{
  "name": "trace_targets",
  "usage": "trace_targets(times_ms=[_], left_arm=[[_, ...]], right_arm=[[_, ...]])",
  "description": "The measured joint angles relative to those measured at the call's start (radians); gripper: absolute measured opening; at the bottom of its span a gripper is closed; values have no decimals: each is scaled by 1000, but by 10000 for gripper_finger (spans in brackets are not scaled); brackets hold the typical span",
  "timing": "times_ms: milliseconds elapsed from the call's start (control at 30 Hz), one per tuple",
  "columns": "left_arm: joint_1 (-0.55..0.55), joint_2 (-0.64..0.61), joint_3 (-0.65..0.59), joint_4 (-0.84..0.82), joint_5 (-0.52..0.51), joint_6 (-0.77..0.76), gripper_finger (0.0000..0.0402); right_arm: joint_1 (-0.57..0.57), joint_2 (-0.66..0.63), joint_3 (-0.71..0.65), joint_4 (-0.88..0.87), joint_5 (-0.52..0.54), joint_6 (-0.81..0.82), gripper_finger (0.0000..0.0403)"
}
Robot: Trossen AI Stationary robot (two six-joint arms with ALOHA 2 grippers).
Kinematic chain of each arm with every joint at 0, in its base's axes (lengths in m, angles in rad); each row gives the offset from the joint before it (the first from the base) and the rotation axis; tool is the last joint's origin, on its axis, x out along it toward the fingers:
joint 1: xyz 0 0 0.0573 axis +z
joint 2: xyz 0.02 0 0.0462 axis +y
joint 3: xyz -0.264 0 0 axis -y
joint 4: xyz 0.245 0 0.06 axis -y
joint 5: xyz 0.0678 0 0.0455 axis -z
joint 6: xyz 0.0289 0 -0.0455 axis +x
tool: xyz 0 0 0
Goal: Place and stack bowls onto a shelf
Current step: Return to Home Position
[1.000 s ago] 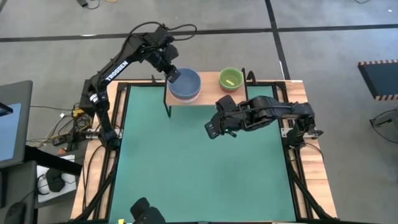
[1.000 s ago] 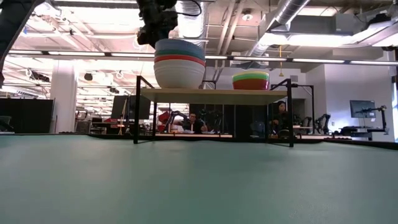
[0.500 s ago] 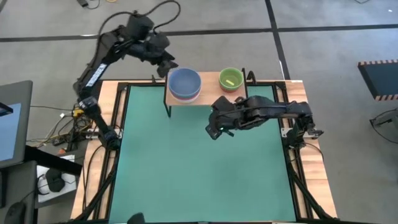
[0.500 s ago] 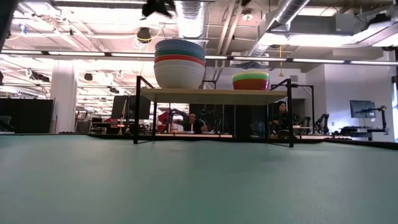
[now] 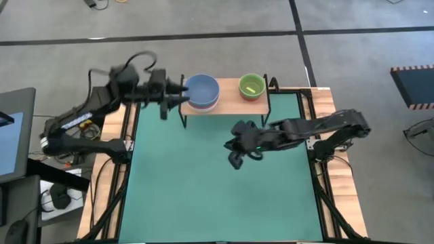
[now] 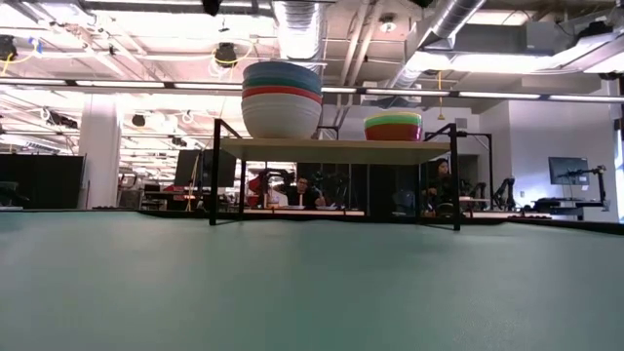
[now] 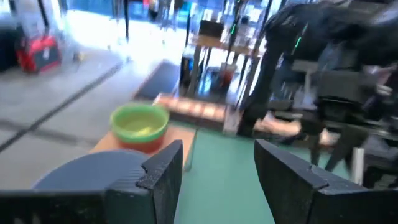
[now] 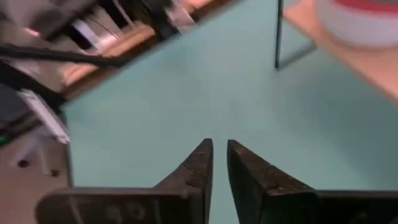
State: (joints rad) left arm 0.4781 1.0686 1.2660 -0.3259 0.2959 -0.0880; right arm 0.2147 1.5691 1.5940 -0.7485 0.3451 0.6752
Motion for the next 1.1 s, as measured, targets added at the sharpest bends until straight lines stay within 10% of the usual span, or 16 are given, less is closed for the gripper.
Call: trace_targets(times_ms=[433, 800, 1100], left_arm=[[-192, -297, -623, 586, 31, -74, 173], [-299, -272, -734, 638, -117, -123, 11], [-307, -286, -740, 639, -129, -6, 0]], right_arm=[[-10, -503, -590, 651, -97, -307, 17], [-40, -704, -890, 672, -72, -434, 29], [-70, -1006, -1161, 884, -235, -532, 25]])
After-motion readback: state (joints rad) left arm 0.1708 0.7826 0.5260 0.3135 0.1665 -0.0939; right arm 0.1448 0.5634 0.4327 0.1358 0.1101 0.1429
